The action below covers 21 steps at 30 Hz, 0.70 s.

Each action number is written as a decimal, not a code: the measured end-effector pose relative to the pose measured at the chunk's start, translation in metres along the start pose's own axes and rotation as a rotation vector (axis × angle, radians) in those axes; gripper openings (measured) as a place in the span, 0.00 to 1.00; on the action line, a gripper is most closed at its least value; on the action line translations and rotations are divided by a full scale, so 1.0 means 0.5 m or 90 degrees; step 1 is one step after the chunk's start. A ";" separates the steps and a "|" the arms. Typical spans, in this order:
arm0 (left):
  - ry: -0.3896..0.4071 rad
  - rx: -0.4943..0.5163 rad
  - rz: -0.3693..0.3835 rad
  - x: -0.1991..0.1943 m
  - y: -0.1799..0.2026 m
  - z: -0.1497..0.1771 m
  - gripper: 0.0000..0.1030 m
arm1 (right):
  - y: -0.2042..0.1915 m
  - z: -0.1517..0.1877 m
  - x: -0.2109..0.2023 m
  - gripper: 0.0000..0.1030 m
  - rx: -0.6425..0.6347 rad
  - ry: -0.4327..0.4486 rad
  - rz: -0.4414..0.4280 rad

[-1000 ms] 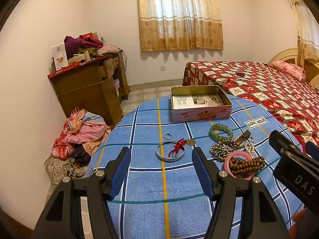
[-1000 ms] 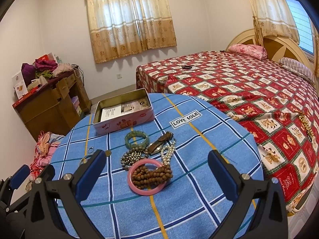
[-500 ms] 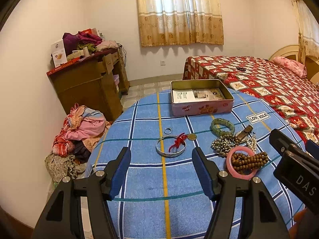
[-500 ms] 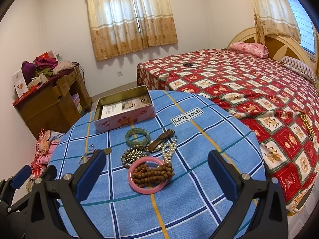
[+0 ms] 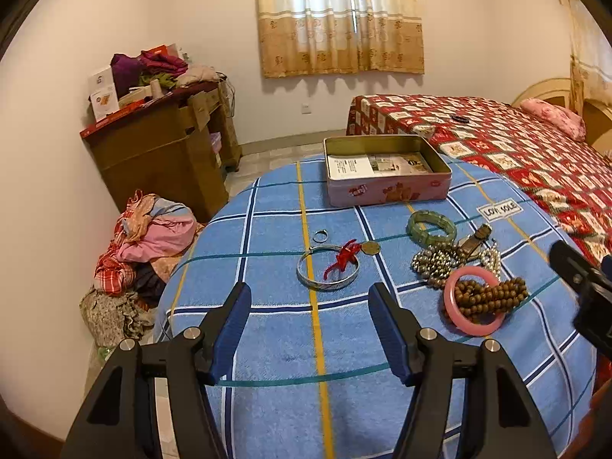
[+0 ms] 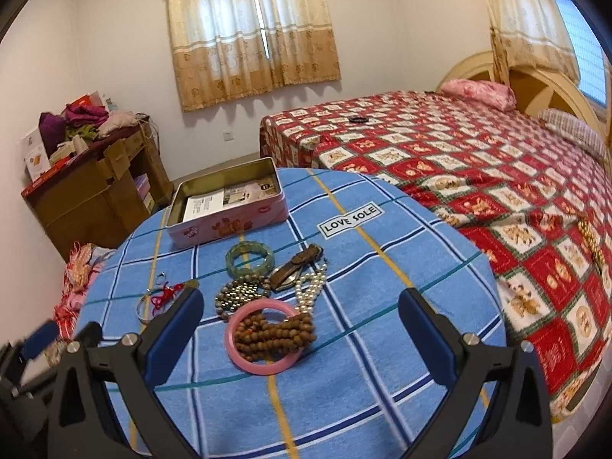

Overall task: Organize jewelry
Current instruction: 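Grasp the brown wooden bead bracelet with the right tool while the left tool reaches the pink bangle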

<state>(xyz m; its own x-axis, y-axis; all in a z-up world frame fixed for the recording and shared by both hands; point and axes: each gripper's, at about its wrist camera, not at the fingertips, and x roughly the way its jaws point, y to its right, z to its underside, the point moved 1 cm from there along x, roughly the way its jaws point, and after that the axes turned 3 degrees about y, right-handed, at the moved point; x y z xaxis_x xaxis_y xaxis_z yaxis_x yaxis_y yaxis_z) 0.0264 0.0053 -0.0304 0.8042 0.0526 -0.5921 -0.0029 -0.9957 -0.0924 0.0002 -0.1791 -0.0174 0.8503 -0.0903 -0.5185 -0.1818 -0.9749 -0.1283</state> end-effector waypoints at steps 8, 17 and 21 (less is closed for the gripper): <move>-0.047 -0.021 0.039 0.043 -0.019 0.021 0.62 | 0.037 0.049 0.041 0.71 -0.021 -0.076 -0.043; -0.058 -0.004 0.071 0.057 0.002 0.030 0.62 | 0.048 0.056 0.091 0.60 0.033 -0.121 -0.114; -0.069 -0.006 0.074 0.065 0.004 0.035 0.62 | 0.017 0.056 0.122 0.60 0.019 -0.142 -0.127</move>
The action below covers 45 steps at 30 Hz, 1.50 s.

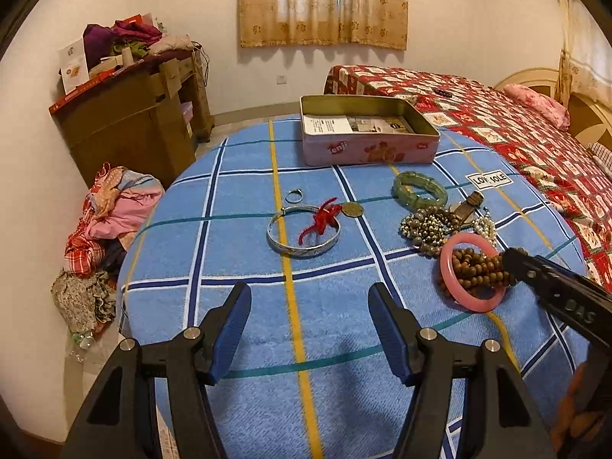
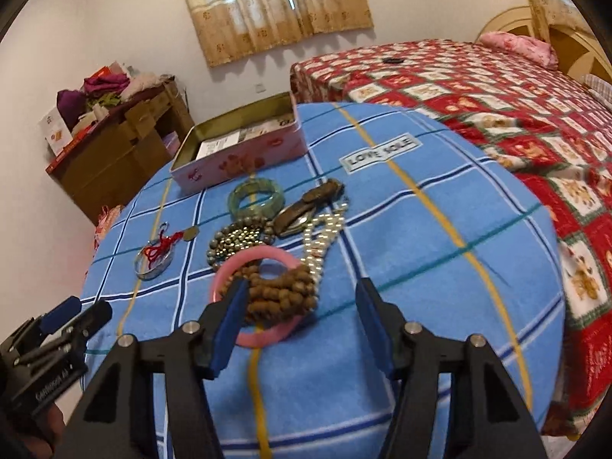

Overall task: Organize jewelry
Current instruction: 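Grasp the brown wooden bead bracelet with the right tool while the left tool reaches the pink bangle, then grasp the pink bangle with the left tool while the right tool carries the beads toward the tin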

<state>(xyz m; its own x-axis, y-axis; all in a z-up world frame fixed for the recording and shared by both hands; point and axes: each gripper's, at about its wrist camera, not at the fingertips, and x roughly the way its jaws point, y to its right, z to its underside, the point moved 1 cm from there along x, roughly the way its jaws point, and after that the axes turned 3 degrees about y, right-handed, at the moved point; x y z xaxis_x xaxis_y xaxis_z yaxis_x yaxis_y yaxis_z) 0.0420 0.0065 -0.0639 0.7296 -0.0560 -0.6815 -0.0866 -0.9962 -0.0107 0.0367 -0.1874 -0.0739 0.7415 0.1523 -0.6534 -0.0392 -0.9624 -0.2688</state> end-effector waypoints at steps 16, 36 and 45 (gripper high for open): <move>-0.021 0.000 0.090 0.021 0.049 -0.010 0.62 | 0.013 -0.036 -0.114 0.18 -0.020 0.124 -0.037; -0.085 0.089 0.170 0.120 0.169 -0.009 0.11 | 0.089 -0.055 -0.126 0.18 0.036 0.150 0.035; 0.032 0.045 0.206 0.035 0.102 -0.027 0.09 | 0.087 -0.060 -0.135 0.18 0.042 0.164 0.037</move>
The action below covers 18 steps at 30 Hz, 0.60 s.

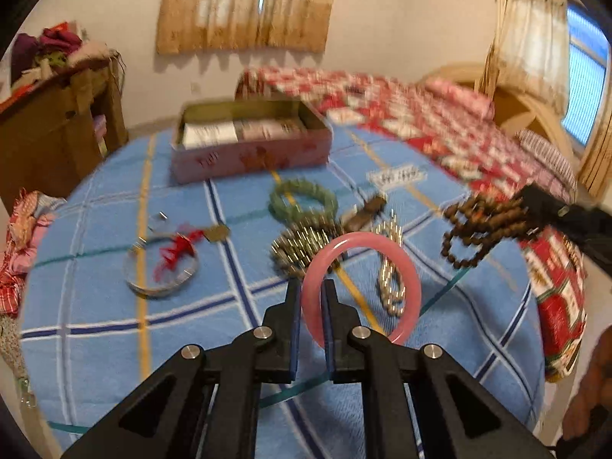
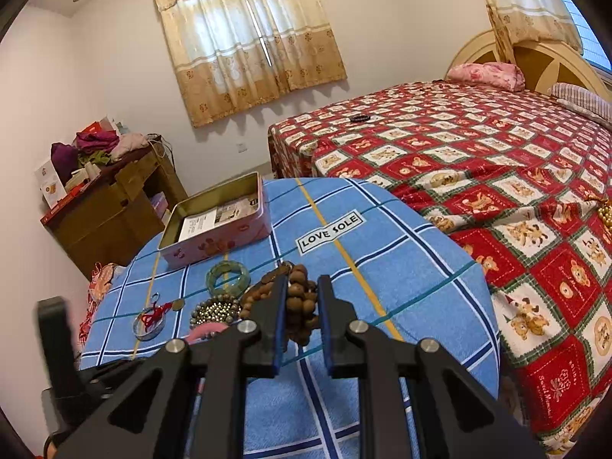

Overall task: Organize jewelry
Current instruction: 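Grasp the pink bangle with the left tool while the right tool carries the beads toward the tin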

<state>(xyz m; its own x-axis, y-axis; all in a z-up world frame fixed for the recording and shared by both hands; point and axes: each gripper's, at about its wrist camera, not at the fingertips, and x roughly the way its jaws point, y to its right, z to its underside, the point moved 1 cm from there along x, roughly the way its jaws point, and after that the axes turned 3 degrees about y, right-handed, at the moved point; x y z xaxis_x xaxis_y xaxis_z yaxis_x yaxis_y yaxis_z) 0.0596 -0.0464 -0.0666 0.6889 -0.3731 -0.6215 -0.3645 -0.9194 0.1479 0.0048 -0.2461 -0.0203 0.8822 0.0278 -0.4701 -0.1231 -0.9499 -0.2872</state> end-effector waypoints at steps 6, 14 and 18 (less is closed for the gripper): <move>0.066 -0.018 -0.010 -0.057 -0.041 -0.038 0.09 | -0.026 -0.012 0.004 0.18 -0.014 0.008 -0.013; 0.093 -0.052 -0.041 -0.010 -0.103 -0.126 0.09 | -0.086 -0.078 0.075 0.18 -0.018 0.015 -0.070; 0.103 -0.072 -0.069 0.037 -0.137 -0.173 0.09 | -0.118 -0.116 0.159 0.18 0.002 0.016 -0.108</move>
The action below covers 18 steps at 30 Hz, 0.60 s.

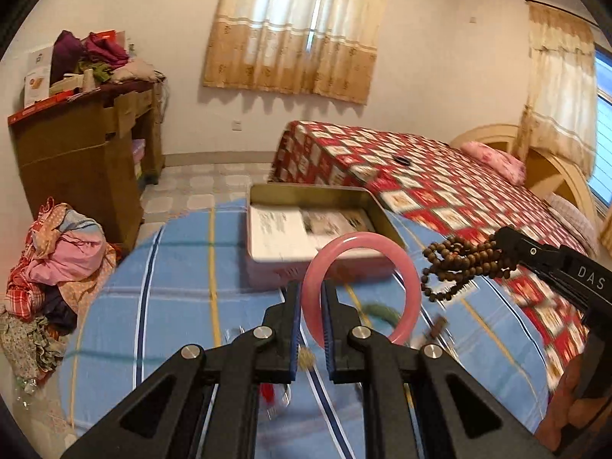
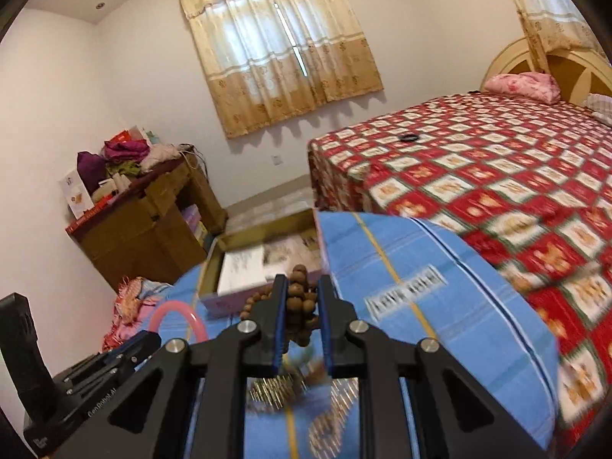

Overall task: Organize jewelry
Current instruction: 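Grasp the pink bangle with the left tool while the right tool carries the beads toward the tin, then lower both held items into the pink tin and open both tools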

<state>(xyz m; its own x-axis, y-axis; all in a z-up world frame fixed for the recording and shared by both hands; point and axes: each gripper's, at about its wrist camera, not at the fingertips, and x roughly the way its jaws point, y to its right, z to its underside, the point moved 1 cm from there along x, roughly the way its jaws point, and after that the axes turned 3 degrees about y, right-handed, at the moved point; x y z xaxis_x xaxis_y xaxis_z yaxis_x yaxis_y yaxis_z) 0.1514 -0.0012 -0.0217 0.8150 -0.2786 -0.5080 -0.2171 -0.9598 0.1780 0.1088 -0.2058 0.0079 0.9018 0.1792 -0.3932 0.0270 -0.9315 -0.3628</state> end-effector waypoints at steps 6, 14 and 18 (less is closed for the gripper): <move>-0.008 -0.022 -0.031 0.124 -0.025 -0.050 0.09 | -0.009 -0.033 0.153 0.18 0.042 -0.017 -0.028; -0.059 -0.036 -0.072 0.252 -0.049 -0.067 0.09 | 0.010 -0.021 0.280 0.18 0.090 -0.055 -0.020; -0.070 -0.028 -0.086 0.276 -0.051 -0.065 0.09 | 0.014 -0.012 0.294 0.18 0.095 -0.067 -0.019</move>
<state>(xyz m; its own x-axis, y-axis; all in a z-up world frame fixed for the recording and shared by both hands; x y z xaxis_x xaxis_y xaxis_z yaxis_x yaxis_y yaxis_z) 0.2868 -0.0140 -0.0688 0.7709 -0.1511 -0.6188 -0.0831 -0.9870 0.1375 0.2442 -0.1880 -0.0476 0.8512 0.2453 -0.4640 -0.0189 -0.8692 -0.4941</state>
